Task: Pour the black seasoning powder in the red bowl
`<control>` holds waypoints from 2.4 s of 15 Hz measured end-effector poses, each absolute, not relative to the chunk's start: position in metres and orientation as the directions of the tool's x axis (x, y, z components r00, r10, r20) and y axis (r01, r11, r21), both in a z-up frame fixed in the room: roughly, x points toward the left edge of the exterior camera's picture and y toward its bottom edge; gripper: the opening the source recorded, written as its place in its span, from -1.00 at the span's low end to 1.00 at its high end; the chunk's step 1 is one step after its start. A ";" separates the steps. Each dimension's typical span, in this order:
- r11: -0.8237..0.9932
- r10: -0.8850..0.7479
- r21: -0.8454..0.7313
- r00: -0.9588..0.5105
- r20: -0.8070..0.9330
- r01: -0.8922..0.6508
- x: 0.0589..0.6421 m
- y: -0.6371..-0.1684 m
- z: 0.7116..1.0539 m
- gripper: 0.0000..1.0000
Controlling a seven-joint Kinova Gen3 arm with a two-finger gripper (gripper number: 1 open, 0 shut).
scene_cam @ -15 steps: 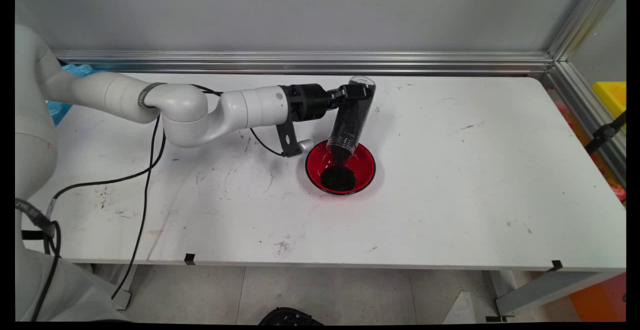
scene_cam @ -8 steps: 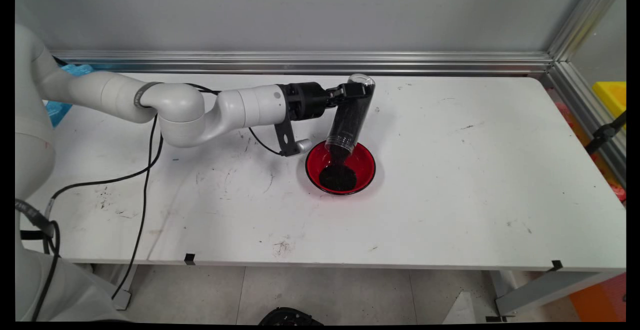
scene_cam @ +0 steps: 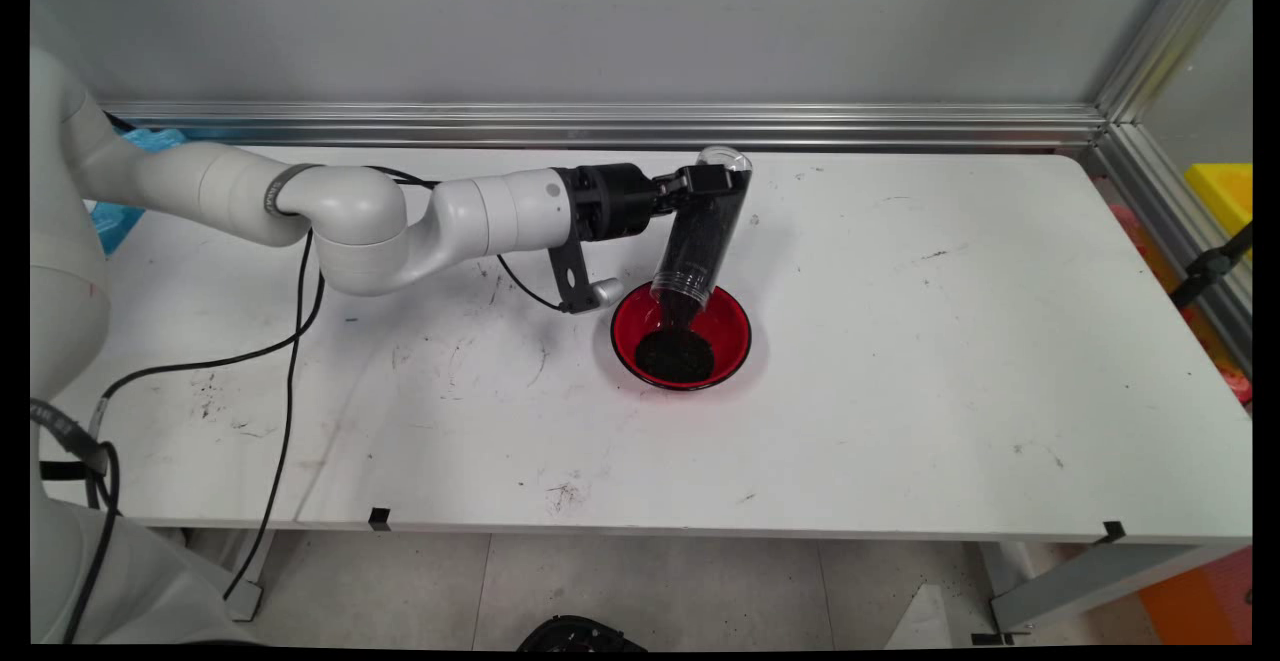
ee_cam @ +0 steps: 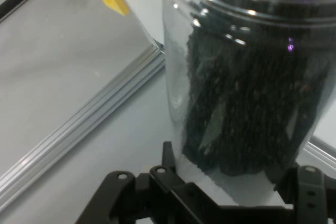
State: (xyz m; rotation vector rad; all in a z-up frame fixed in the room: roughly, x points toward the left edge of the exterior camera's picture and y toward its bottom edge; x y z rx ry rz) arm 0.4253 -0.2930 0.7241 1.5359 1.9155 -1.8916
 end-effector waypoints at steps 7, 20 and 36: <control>-0.191 0.594 -0.771 -0.554 -0.583 0.607 0.424 -0.299 0.728 -1.00; 0.080 0.626 -0.915 -0.734 -0.262 0.395 0.427 -0.315 0.725 -1.00; 0.481 0.496 -0.875 -0.840 0.221 0.054 0.453 -0.327 0.752 -1.00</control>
